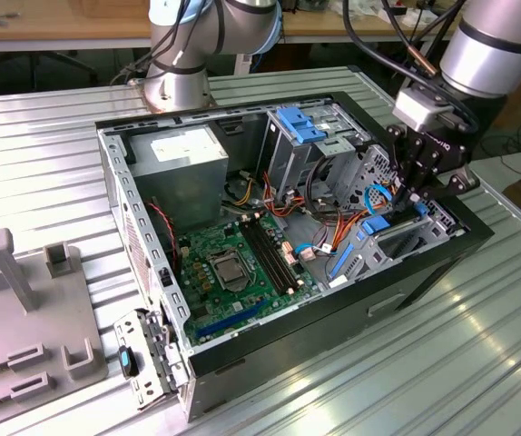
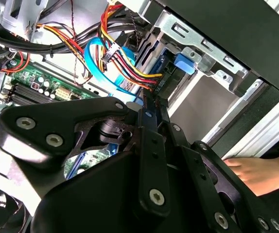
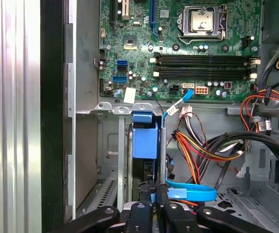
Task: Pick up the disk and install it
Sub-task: 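Insert the second disk wire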
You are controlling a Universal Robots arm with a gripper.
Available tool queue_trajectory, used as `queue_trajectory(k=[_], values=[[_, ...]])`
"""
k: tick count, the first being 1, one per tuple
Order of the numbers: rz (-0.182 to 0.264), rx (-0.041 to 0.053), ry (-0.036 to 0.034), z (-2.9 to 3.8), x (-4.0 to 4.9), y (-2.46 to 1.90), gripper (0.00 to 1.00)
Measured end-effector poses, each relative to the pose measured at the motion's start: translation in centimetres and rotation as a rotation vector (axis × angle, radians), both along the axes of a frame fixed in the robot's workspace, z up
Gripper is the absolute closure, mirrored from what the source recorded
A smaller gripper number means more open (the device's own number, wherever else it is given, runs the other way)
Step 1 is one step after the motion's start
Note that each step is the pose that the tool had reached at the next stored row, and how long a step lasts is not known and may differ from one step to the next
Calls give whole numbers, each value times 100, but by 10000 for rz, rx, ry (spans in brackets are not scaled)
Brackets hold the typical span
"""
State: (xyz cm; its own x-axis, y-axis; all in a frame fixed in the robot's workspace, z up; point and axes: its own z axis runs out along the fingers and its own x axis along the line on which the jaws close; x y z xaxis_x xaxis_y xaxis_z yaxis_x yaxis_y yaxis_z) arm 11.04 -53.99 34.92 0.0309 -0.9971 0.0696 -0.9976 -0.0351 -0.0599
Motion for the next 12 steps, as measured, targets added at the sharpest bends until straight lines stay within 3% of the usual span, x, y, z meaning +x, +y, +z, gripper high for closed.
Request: queue_trajectory(k=[12], values=[[0, 71, 0, -24, 0, -8, 84]])
